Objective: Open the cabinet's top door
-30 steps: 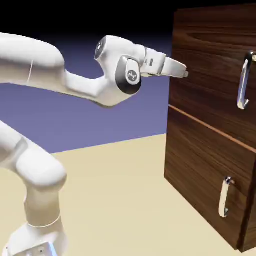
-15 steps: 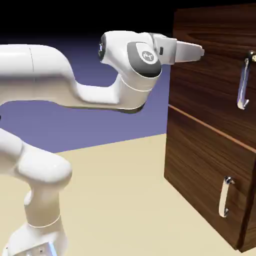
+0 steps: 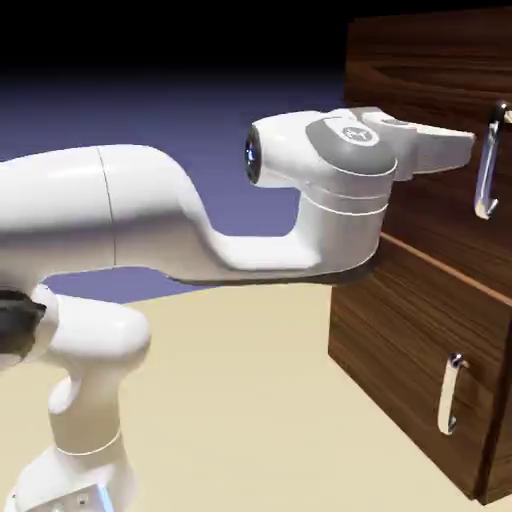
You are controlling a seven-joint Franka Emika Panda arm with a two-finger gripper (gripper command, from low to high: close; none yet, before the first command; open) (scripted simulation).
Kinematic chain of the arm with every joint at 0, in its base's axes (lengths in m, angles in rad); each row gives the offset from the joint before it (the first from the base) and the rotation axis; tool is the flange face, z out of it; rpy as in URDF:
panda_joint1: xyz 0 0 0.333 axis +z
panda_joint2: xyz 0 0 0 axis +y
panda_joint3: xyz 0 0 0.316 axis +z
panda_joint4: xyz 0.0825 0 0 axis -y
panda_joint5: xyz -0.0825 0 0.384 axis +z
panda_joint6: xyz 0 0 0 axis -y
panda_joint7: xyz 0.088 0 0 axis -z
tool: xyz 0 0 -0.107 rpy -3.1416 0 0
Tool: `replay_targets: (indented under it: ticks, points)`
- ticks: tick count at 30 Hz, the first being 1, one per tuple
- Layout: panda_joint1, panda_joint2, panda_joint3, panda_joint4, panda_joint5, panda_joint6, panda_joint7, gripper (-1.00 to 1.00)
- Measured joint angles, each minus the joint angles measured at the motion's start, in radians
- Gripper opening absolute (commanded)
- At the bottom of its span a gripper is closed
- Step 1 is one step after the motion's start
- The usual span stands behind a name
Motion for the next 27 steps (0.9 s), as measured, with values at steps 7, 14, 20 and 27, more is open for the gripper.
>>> replay_targets:
  ticks: [7,14,20,27]
  points:
    - [0.148,-0.004,-0.105,0.106,-0.093,-0.012,0.050,0.00]
    - [0.151,-0.014,-0.086,0.085,-0.106,-0.078,0.059,-1.00]
    - [-0.066,-0.056,0.080,-0.120,-0.113,-0.224,0.110,-1.00]
    - [-0.320,-0.109,0.280,-0.342,-0.047,-0.372,0.142,-1.00]
